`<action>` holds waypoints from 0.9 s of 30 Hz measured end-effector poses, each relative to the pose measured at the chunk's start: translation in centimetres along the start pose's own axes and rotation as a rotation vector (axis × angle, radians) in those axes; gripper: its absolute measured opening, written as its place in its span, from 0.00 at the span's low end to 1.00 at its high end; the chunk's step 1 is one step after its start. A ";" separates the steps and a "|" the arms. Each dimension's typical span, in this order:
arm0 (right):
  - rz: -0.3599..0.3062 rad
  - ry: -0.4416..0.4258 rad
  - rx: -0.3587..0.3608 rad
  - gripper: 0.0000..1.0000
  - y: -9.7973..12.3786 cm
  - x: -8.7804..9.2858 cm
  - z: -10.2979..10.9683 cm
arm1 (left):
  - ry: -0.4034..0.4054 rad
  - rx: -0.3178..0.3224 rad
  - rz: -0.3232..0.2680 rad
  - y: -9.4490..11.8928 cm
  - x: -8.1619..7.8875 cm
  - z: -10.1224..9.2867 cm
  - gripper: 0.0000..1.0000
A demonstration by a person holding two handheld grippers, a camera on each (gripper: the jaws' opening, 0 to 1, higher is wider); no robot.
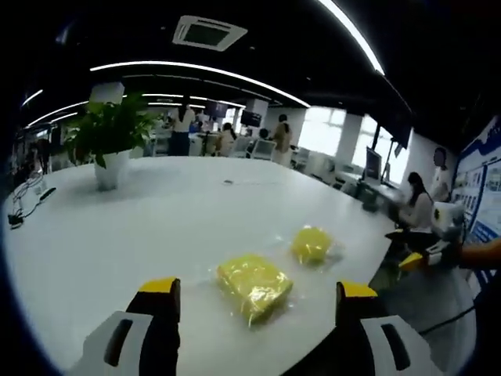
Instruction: Compare the silicone blocks by pressing each to a similar depth, holding the contact briefly, and releasing to observe deformation and rebound differences across the visible hardness samples.
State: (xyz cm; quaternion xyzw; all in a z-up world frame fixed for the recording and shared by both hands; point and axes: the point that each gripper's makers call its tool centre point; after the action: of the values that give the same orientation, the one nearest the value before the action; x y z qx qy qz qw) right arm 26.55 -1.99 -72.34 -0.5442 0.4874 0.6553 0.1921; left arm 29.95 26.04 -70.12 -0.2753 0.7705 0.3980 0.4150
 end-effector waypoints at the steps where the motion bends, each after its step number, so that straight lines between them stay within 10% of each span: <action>1: -0.002 0.000 0.000 0.89 0.0 0.0 0.0 | -0.008 0.003 -0.001 0.1 0.0 -0.2 0.86; 7: -0.010 -0.003 0.002 0.90 0.0 -0.2 -0.1 | -0.053 0.020 -0.017 0.5 0.2 -1.5 0.99; 27: -0.012 0.003 -0.005 0.93 0.0 -0.2 0.1 | -0.144 0.024 0.046 2.1 4.1 -2.1 1.00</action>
State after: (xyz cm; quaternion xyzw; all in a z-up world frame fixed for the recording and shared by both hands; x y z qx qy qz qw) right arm 26.59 -1.83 -72.14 -0.5486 0.4827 0.6545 0.1939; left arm 25.41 25.01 -72.07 -0.2233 0.7495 0.4169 0.4633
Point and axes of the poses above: the point that each gripper's makers call its tool centre point, and the gripper's own axes: y roughly backward along the fingers, z roughly to its left, x roughly out of its underside, and after that the axes turned 9 degrees about y, right-handed
